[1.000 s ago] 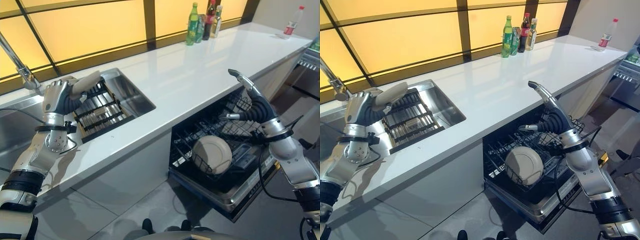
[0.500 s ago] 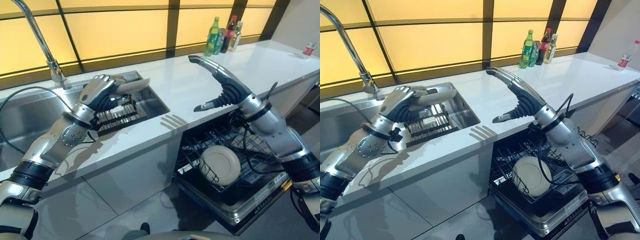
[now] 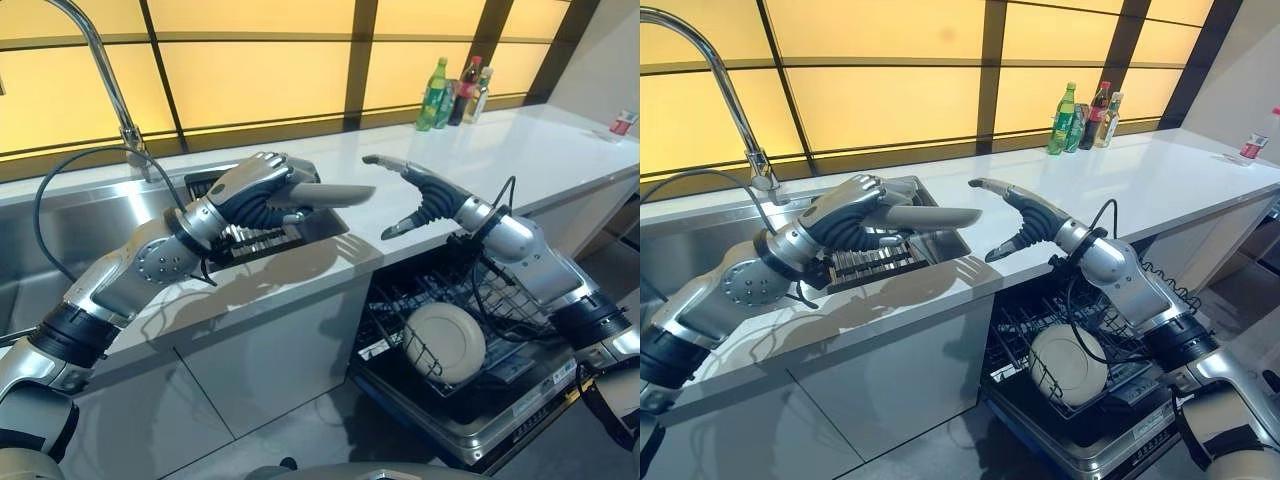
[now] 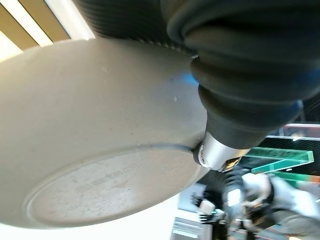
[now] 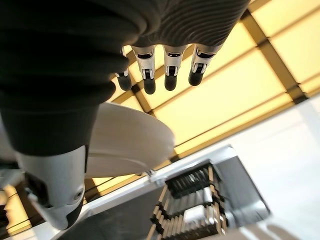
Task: Pick up plates and place into dishwasher.
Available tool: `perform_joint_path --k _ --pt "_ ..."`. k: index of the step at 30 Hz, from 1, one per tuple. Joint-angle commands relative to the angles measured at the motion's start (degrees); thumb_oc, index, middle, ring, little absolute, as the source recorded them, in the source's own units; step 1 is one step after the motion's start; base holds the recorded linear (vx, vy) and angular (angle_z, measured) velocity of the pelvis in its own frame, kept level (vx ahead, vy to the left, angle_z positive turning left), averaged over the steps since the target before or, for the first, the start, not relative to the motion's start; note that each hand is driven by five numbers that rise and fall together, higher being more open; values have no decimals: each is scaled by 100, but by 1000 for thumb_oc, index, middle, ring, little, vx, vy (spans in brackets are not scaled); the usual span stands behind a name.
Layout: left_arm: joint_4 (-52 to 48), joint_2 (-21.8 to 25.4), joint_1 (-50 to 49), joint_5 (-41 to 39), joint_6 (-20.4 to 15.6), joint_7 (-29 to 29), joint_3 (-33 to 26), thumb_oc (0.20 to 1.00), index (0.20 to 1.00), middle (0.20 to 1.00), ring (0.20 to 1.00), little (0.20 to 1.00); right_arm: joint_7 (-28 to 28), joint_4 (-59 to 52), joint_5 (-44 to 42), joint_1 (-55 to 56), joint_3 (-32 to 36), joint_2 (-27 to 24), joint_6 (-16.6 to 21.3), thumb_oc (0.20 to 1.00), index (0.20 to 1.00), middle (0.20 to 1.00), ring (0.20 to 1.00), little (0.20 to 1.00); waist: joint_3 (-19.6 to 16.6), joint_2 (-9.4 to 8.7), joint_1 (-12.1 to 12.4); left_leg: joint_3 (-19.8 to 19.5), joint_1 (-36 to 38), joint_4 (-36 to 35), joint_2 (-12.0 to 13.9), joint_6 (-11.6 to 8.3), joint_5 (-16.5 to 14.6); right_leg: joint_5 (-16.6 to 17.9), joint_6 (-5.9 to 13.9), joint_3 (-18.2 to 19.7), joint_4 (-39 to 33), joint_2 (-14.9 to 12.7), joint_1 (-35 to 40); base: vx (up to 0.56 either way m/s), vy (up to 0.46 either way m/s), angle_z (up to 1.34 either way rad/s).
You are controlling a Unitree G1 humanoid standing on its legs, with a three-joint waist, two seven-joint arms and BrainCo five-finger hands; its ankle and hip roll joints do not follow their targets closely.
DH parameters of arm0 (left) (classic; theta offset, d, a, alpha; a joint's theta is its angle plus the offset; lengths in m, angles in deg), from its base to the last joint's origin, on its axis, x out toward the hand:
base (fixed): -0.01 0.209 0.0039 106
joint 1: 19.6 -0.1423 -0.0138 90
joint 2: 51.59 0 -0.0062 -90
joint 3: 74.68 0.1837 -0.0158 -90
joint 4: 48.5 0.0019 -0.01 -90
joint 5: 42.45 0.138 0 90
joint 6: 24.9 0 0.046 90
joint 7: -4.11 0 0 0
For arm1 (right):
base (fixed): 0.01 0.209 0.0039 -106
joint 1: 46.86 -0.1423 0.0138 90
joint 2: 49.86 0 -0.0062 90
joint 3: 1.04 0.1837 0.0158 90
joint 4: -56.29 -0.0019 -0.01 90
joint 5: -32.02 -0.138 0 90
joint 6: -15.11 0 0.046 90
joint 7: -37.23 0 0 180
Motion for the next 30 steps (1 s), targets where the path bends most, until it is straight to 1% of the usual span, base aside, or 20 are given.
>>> perform_joint_path --k 1,7,9,11,12,13,14,15,21,25,28,30 --pt "-37 -265 680 -538 -134 21 -2 200 200 200 200 200 -95 247 -365 -881 -215 -223 -53 1000 1000 1000 1000 1000 37 167 294 -2 244 90 -233 -37 -1045 -798 474 -120 346 -142 70 0 0 0" --pt "-171 -455 685 -753 -118 -207 -27 200 200 200 200 200 -84 411 -548 -719 -213 35 -294 1000 1000 1000 1000 1000 44 174 306 -16 245 86 -231 -29 -1052 -788 469 -112 317 -150 81 0 0 0" --pt "-194 -506 703 -862 -112 -273 -16 200 200 200 200 200 -1 509 -588 -733 -231 112 -301 1000 1000 1000 1000 1000 46 183 315 -25 250 84 -231 -30 -1055 -789 468 -115 318 -150 84 0 0 0" --pt "-250 -697 707 -1097 -88 -470 -15 200 200 200 200 200 243 685 -652 -731 -211 340 -321 1000 1000 1000 1000 1000 43 209 332 -36 268 81 -231 -25 -1063 -796 457 -115 312 -149 106 0 0 0" --pt "-263 -747 693 -1131 -84 -524 -27 200 200 200 200 200 274 719 -674 -727 -195 392 -311 871 871 871 871 871 44 215 337 -41 273 80 -232 -23 -1066 -796 456 -115 309 -148 112 0 0 0" --pt "-292 -815 681 -1152 -71 -577 -36 200 200 200 200 200 353 752 -696 -722 -171 464 -304 589 589 589 589 589 47 223 343 -53 280 78 -234 -23 -1069 -797 455 -114 307 -147 119 0 0 0" --pt "-318 -843 678 -1166 -63 -596 -39 200 200 200 200 200 406 762 -728 -720 -160 500 -303 354 354 354 354 354 49 227 346 -58 284 77 -234 -24 -1070 -796 456 -115 304 -147 124 0 0 0" --pt "-356 -893 669 -1172 -44 -629 -46 200 200 200 200 200 506 755 -853 -702 -130 572 -302 200 200 200 200 200 52 236 349 -63 287 78 -236 -22 -1070 -794 454 -112 298 -148 133 0 0 0" --pt "-430 -1049 628 -1342 13 -828 -96 200 200 200 200 200 885 774 -889 -671 52 859 -145 200 200 200 200 200 54 270 375 -109 290 73 -257 -8 -1081 -796 443 -97 270 -145 150 0 0 0" --pt "-427 -1087 604 -1297 -46 -770 -124 200 200 200 200 200 1041 773 -861 -686 99 873 -107 200 200 200 200 200 48 275 376 -110 292 68 -262 3 -1079 -791 441 -86 265 -142 147 0 0 0" --pt "-449 -1103 592 -1199 -12 -746 -168 200 200 200 200 200 1121 714 -827 -641 157 864 -30 200 200 200 200 200 39 269 373 -114 292 68 -265 3 -1079 -794 437 -81 259 -139 151 0 0 0" --pt "-444 -1085 591 -1197 22 -742 -181 200 200 200 200 200 1192 628 -826 -613 195 860 -50 200 200 200 200 200 40 266 366 -114 294 66 -266 7 -1082 -794 435 -74 252 -139 154 0 0 0"
